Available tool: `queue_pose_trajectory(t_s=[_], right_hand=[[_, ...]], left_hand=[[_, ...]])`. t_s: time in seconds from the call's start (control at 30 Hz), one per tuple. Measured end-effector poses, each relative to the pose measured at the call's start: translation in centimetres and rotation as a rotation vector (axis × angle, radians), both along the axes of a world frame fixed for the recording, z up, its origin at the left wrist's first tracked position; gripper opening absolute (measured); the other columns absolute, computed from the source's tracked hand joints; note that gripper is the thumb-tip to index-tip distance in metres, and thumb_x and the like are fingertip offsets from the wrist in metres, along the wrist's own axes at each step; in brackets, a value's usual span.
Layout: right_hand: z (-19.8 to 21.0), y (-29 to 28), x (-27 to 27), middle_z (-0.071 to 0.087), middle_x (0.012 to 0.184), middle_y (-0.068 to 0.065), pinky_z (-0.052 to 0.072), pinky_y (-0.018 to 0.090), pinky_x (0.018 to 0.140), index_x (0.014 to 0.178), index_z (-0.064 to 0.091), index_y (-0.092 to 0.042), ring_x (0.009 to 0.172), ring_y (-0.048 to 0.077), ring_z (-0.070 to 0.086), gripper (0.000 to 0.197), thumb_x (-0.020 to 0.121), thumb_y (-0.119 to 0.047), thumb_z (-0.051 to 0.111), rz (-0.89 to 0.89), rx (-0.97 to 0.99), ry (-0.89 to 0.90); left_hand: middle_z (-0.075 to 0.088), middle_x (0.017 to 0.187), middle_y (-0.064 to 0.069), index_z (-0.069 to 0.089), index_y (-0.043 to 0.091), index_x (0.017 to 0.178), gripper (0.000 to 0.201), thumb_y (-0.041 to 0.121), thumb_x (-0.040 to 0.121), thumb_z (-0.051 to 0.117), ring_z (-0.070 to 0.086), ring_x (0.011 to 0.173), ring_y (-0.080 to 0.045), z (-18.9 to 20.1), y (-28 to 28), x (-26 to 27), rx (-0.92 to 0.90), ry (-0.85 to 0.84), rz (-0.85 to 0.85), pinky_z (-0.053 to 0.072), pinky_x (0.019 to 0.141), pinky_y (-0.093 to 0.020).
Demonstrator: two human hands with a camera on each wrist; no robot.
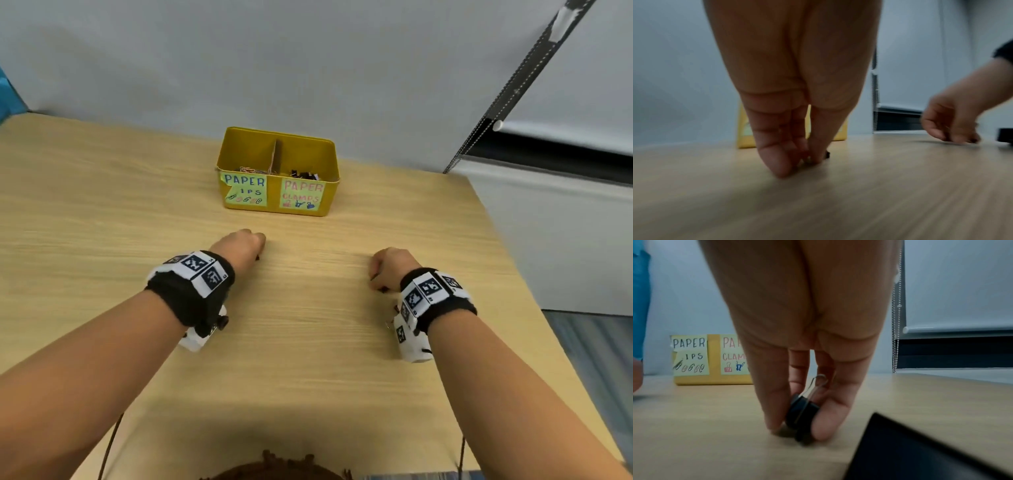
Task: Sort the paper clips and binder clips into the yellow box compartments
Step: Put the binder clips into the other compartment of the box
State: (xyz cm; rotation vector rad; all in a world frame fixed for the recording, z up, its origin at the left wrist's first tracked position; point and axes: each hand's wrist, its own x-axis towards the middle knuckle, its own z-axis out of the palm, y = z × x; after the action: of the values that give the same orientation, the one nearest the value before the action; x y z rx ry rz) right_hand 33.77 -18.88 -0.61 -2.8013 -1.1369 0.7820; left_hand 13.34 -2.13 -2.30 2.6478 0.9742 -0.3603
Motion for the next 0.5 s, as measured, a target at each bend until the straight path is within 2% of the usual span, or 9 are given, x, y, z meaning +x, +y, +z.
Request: queue_pose_trajectory(t_s=[0.07,0.17,0.27,0.33,0.43,0.5], right_hand=[[0.7,-0.7,0.2,0.062,0.084,0.007,0.053,0.026,0.062,0.077,0.061,-0.013,0.07,0.019,0.058,0.011,0.078,-0.003,0.064,-0.051,0.083,0.025],[2.4,-2.8,1.4,0.061,0.084,0.008,0.052,0.028,0.062,0.093,0.063,-0.005,0.068,0.019,0.058,0.011,0.082,-0.005,0.061,-0.142,0.216,0.012],[3.5,-5.4,2.4,0.062,0.085,0.009,0.049,0.028,0.062,0.091,0.063,-0.007,0.078,0.022,0.059,0.011,0.081,-0.007,0.061,-0.187,0.198,-0.036],[3.4,-7.3,2.7,0.062,0.085,0.008,0.046,0.026,0.058,0.086,0.059,-0.01,0.077,0.021,0.059,0.006,0.082,-0.006,0.06,-0.197,0.147,-0.05],[2.3,-9.6,2.9,0.063,0.096,0.008,0.046,0.027,0.067,0.088,0.059,-0.013,0.081,0.02,0.057,0.008,0.083,-0.006,0.058,-0.223,0.076,-0.042],[1.8,-10.5,2.9,0.063,0.11,0.009,0.049,0.026,0.07,0.1,0.063,-0.013,0.084,0.02,0.059,0.018,0.084,-0.006,0.057,-0.232,0.019,-0.012]], left_hand=[[0.059,0.107,-0.018,0.055,0.005,0.102,0.017,0.006,0.09,0.044,0.057,0.095,-0.032,0.3,-1.6,1.5,-0.019,0.0,-0.057,0.046,0.079,-0.036],[0.057,0.108,-0.015,0.059,0.006,0.101,0.018,0.012,0.092,0.044,0.056,0.097,-0.03,0.8,-4.8,4.4,-0.048,-0.087,-0.173,0.043,0.077,-0.033],[0.051,0.115,-0.011,0.061,0.01,0.102,0.019,0.018,0.091,0.048,0.051,0.107,-0.026,1.4,-8.3,7.3,-0.142,-0.294,-0.295,0.044,0.093,-0.035],[0.049,0.124,-0.008,0.061,0.011,0.098,0.015,0.018,0.089,0.051,0.046,0.117,-0.023,1.7,-11.0,9.4,-0.232,-0.373,-0.427,0.039,0.103,-0.035],[0.045,0.138,-0.004,0.062,0.011,0.091,0.011,0.015,0.088,0.053,0.037,0.131,-0.02,1.6,-14.2,11.8,-0.305,-0.337,-0.598,0.032,0.11,-0.032],[0.038,0.147,-0.004,0.063,0.007,0.091,0.013,0.012,0.087,0.052,0.031,0.137,-0.02,1.0,-15.3,12.8,-0.289,-0.27,-0.67,0.03,0.111,-0.033]])
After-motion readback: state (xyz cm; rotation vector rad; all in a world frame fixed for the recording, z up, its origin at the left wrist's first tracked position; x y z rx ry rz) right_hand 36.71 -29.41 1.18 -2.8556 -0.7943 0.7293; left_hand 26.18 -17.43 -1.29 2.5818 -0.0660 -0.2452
